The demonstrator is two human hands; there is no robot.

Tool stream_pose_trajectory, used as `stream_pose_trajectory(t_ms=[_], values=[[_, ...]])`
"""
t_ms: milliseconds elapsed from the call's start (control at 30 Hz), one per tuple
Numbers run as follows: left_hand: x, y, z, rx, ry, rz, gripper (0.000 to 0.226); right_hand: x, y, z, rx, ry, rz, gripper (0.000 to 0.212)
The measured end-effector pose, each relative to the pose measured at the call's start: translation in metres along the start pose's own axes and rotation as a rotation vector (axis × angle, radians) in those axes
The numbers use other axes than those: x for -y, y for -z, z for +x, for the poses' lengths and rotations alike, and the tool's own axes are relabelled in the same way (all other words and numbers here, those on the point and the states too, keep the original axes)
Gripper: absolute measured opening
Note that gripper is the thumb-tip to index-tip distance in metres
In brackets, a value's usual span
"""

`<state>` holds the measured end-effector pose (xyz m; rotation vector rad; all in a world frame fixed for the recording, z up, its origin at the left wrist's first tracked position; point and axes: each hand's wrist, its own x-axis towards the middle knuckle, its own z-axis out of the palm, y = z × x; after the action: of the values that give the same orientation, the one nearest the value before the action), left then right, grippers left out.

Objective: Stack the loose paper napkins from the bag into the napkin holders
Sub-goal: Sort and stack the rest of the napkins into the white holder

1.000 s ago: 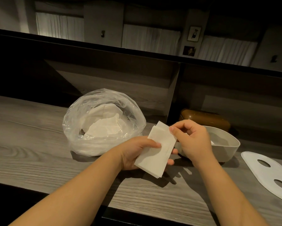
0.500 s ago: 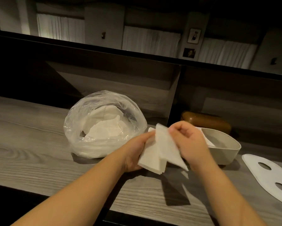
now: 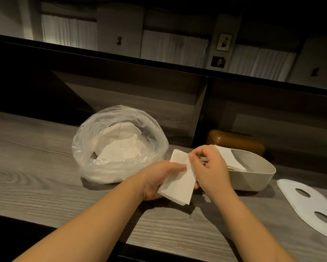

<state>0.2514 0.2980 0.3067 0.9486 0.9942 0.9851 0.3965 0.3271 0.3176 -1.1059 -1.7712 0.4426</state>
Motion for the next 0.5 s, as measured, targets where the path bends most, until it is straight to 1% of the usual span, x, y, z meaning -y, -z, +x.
stream_pose_trajectory(t_ms=[100, 167, 200, 233, 300, 333, 367, 433, 467, 500], values=[[-0.003, -0.01, -0.004, -0.078, -0.048, -0.051, 0.021, 0.001, 0.004, -0.002, -0.033, -0.047, 0.117, 0.02], [-0.011, -0.021, -0.006, -0.149, -0.142, -0.136, 0.017, 0.003, 0.012, 0.002, -0.081, -0.097, 0.184, 0.02], [-0.017, -0.027, -0.007, -0.177, -0.188, -0.167, 0.016, 0.005, 0.018, 0.005, -0.068, -0.132, 0.199, 0.02], [-0.022, -0.032, -0.005, -0.195, -0.223, -0.179, 0.016, 0.009, 0.025, 0.01, -0.019, -0.168, 0.217, 0.022], [-0.031, -0.047, 0.002, -0.204, -0.255, -0.183, 0.023, 0.016, 0.037, 0.018, 0.133, -0.253, 0.25, 0.03], [-0.035, -0.055, 0.007, -0.199, -0.252, -0.187, 0.028, 0.018, 0.043, 0.022, 0.204, -0.278, 0.234, 0.031], [-0.038, -0.063, 0.011, -0.191, -0.249, -0.202, 0.032, 0.017, 0.049, 0.025, 0.238, -0.283, 0.199, 0.029], [-0.041, -0.076, 0.024, -0.188, -0.278, -0.223, 0.028, 0.014, 0.069, 0.033, 0.204, -0.314, 0.192, 0.021], [-0.04, -0.08, 0.031, -0.219, -0.32, -0.178, 0.028, 0.011, 0.081, 0.038, 0.152, -0.358, 0.252, 0.017], [-0.039, -0.082, 0.039, -0.27, -0.375, -0.045, 0.03, 0.007, 0.095, 0.044, 0.096, -0.415, 0.332, 0.012]])
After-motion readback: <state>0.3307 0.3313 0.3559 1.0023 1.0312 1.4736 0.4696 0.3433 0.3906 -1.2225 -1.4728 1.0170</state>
